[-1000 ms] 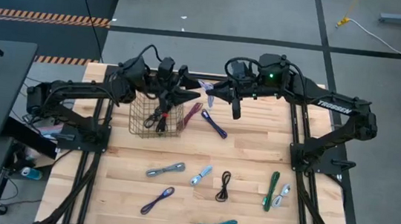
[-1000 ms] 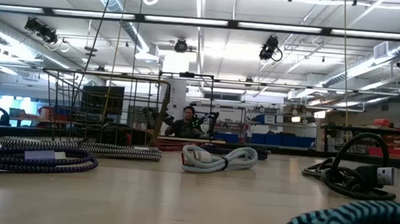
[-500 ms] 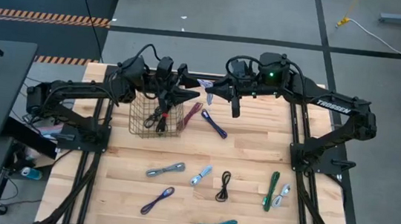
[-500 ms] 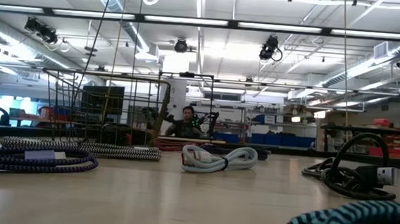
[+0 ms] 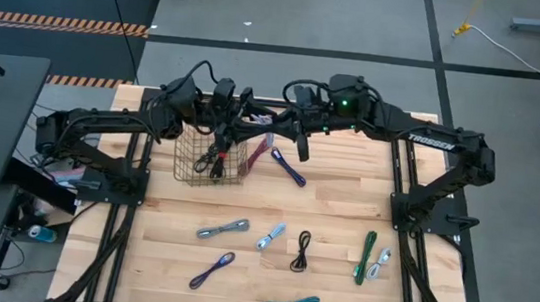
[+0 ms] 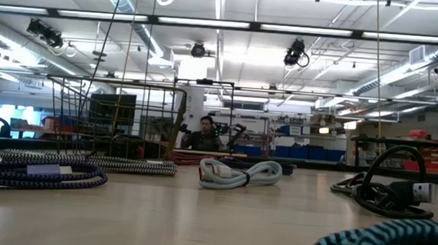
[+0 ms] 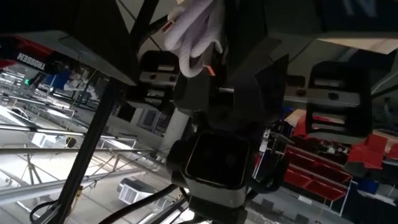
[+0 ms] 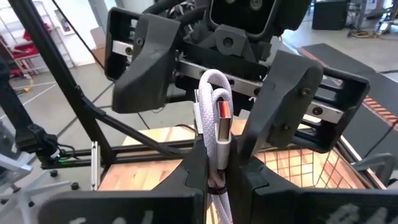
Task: Pick and place USB-C Cables
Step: Put the purple charger cable into the gold wire basket
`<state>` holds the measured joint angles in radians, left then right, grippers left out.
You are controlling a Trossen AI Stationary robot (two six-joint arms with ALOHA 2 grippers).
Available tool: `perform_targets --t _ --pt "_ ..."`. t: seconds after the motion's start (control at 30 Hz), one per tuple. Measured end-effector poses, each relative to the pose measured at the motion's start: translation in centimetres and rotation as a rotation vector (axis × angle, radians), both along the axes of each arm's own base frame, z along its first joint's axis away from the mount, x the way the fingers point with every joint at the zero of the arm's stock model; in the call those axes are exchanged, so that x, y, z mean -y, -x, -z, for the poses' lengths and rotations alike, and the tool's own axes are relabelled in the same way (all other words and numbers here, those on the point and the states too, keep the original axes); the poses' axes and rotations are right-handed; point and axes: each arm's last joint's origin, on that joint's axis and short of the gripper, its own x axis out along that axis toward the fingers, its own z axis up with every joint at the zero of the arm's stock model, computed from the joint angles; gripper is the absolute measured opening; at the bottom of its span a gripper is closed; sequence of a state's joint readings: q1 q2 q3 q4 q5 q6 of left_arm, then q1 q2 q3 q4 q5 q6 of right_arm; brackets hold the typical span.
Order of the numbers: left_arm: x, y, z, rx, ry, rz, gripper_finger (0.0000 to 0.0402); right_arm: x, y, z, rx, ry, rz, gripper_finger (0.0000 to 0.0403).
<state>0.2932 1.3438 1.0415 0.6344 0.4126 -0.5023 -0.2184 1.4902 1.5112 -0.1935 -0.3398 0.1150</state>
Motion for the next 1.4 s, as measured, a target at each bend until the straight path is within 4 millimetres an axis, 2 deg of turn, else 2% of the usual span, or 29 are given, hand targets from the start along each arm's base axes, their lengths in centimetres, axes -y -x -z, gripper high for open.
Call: perform_targets --t 0.17,0.27,0.37,0.57,0.73,1.0,1.13,1.23,1.4 --pt "-0.1 0.0 0.1 -0.017 -0.012 -0.011 0.0232 -0.1 0.5 -0.6 0.024 -0.001 -0.002 0.0034" --pt "-0.1 0.0 0.2 -0.027 -0.007 -0.030 0.0207 -0.1 0.6 -0.7 0.032 0.002 -0.003 0.0034" --pt "-0.2 0.0 0.3 -0.037 0.000 -0.031 0.0162 -0.1 0.6 -0.7 0.031 0.000 -0.005 0.0034" --pt "-0.4 0.0 0.4 -0.048 0.002 -0.038 0.0035 -0.2 0.5 -0.7 0.028 -0.008 -0.002 0.0034" --pt "-0.4 0.0 0.4 -0.047 0.008 -0.046 0.0034 -0.3 0.5 -0.7 0.030 -0.021 -0.025 0.0043" --pt "-0.4 -0.1 0.5 -0.052 0.016 -0.050 0.0034 -0.9 0.4 -0.7 0.029 -0.026 0.009 0.0195" --pt "-0.4 -0.1 0.5 -0.050 0.012 -0.050 0.0034 -1.3 0.7 -1.0 0.036 -0.009 -0.028 0.0249" --pt "-0.4 -0.2 0.6 -0.057 0.014 -0.050 0.0034 -1.3 1.5 -1.2 0.013 -0.014 -0.037 0.0271" --pt "-0.4 -0.3 1.1 -0.105 0.025 -0.047 0.0034 -0.4 4.1 -2.6 0.002 -0.009 0.024 0.0277"
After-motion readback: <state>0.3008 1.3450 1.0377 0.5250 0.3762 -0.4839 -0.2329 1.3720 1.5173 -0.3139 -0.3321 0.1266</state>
